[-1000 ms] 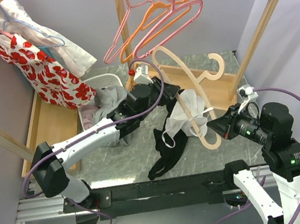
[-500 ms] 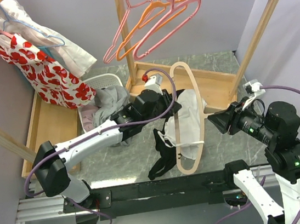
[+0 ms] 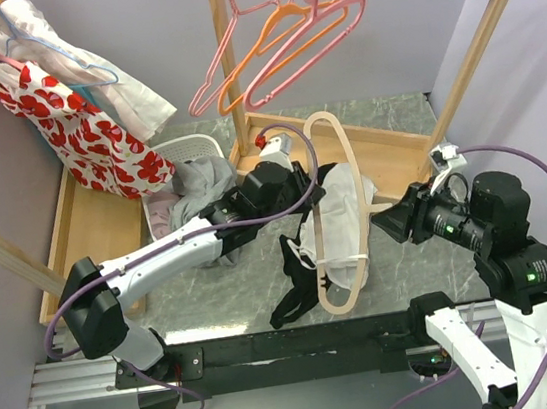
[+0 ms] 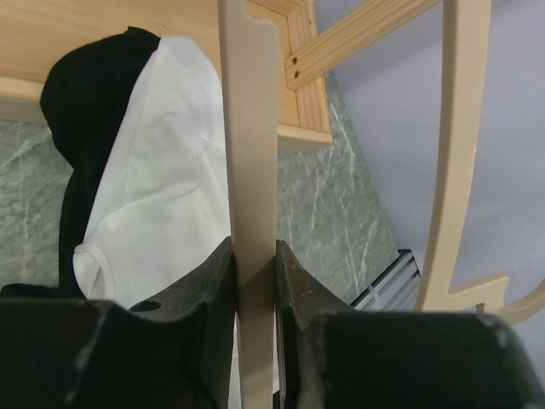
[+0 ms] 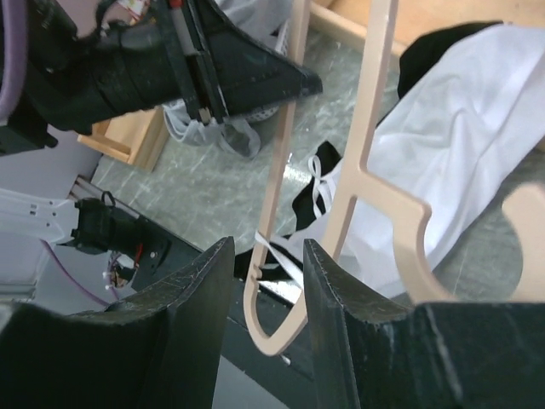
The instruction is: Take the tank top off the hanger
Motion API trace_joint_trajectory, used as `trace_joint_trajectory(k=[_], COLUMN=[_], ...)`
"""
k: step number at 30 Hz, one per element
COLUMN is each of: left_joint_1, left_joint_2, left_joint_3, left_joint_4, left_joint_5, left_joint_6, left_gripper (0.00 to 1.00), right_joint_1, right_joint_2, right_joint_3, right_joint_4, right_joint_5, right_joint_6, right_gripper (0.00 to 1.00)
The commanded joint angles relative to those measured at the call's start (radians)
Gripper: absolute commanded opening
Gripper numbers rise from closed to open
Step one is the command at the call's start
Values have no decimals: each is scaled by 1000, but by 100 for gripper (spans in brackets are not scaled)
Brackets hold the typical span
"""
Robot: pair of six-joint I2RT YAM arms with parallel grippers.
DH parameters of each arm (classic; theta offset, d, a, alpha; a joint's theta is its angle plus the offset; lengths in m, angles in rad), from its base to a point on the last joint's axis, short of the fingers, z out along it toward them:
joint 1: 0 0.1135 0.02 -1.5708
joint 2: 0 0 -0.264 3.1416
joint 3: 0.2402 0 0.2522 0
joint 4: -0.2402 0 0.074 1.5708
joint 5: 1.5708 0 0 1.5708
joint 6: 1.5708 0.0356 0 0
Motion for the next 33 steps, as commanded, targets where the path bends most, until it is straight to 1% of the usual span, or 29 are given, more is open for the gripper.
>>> trace_joint_trajectory(k=[1,3,7,9,10,15,20,28,29,33], left_joint_1=[13,17,36,45,48,49,49,49,51,51], left_joint_2=[2,-2,-22,-27,-28,-22,-22,-15,-12,4], left_joint_3=[52,58,38,35,35,46,43,44,44,52], left_joint_4=[35,30,41,47,50,61,67,68,96,118], left_joint_5=[-22,-21,-27,-18,-14,9,21,56,64,114], left_joint_6=[20,20,14,19,20,13,14,13,13,20], left_gripper=[1,1,1,1,1,1,1,1,1,1], right_joint_1=[-4,-4,-4,-4,-4,-6,-3,-4,-4,-4], right_joint_2=[0,10,5,4,0,-18,-29,-18,-16,-1], right_joint_3=[-21,-25,-77,-97,-122,-183,-239,-340,-348,-360], right_joint_4=[-18,-18,-19,-30,-19,63,195,352,364,379], right_joint_5=[23,18,-41,-34,-5,5,9,-29,-32,-43], right_joint_6=[-1,-5,-8,-22,-21,16,61,113,117,107], right_gripper=[47,46,46,46,46,46,46,46,46,45])
